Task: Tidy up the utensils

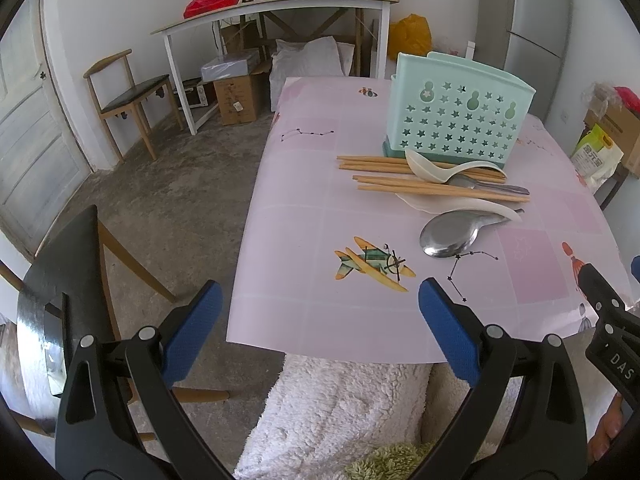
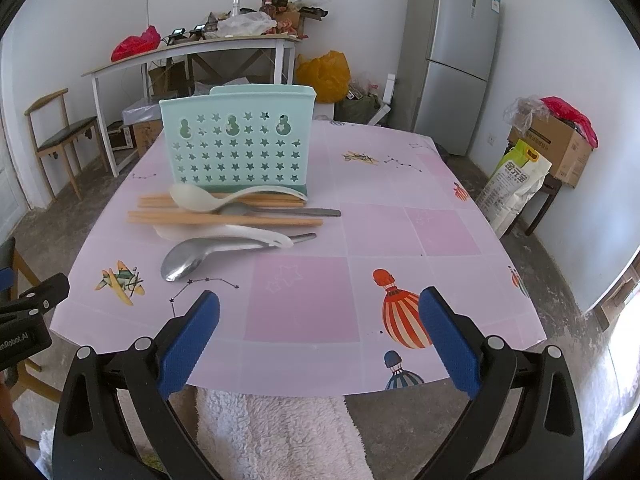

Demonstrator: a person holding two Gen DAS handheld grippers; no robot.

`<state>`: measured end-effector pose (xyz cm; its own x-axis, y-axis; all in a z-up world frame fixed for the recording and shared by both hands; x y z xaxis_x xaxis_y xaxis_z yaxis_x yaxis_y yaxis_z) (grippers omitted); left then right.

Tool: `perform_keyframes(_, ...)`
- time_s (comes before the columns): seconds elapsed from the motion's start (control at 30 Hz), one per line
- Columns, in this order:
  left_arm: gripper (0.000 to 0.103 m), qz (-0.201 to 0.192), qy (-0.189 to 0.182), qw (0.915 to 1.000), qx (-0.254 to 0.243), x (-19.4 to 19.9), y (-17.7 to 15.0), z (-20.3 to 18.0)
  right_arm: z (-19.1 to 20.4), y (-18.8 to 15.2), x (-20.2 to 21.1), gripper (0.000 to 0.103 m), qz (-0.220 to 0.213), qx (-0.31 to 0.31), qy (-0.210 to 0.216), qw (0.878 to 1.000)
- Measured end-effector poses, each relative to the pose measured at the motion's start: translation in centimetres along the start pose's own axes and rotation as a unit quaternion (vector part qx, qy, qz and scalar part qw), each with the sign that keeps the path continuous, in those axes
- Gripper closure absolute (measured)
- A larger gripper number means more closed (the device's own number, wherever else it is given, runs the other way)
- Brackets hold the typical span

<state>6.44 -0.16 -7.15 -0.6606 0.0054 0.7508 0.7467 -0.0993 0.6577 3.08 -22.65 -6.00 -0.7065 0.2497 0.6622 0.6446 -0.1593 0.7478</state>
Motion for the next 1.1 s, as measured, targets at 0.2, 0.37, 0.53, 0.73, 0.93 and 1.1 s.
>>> perform_keyframes(0.2, 0.008, 0.003, 0.005, 1.0, 0.002, 0.0, 0.0, 0.4, 0.0, 0.0, 0.0, 0.006, 0.0, 0.0, 0.0, 1.0)
perform_keyframes(0.37, 0.008, 0.004, 0.008, 0.9999, 0.004, -0.2, 0.0, 0.5, 0.0, 0.0, 0.0, 0.006, -0.001, 0.0, 0.0, 1.0)
perform_keyframes(0.53, 0.008, 0.004, 0.009, 0.9999, 0.005, -0.2, 0.0, 0.6, 0.0, 0.0, -0.1, 0.006, 0.0, -0.001, 0.001, 1.0)
perform_keyframes(0.73, 0.009, 0.005, 0.011, 0.9999, 0.005, -0.5, 0.0, 0.6, 0.0, 0.0, -0.1, 0.006, 0.0, -0.001, 0.001, 1.0)
perform_keyframes(0.93, 0.008, 0.005, 0.014, 0.9999, 0.006, -1.0, -0.2, 0.7, -0.1, 0.0, -0.1, 0.006, 0.0, -0.001, 0.0, 1.0)
perform_keyframes(1.1, 0.008, 0.002, 0.007, 1.0, -0.004, -1.6, -0.1, 0.6, -0.1, 0.4, -0.3, 0.006, -0.004, 0.001, 0.0, 1.0)
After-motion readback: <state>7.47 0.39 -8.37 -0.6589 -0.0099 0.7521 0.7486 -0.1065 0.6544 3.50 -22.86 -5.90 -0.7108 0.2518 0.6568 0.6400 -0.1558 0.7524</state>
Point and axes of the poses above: each gripper's, at about its wrist camera, not at the fingertips, and x roughly against the way its jaws point, z to its left, y to its top, the point moved 9 cm from there along -x, roughly the way its jaws point, and after that the axes turned 3 degrees about -x, right-handed, at the moved point
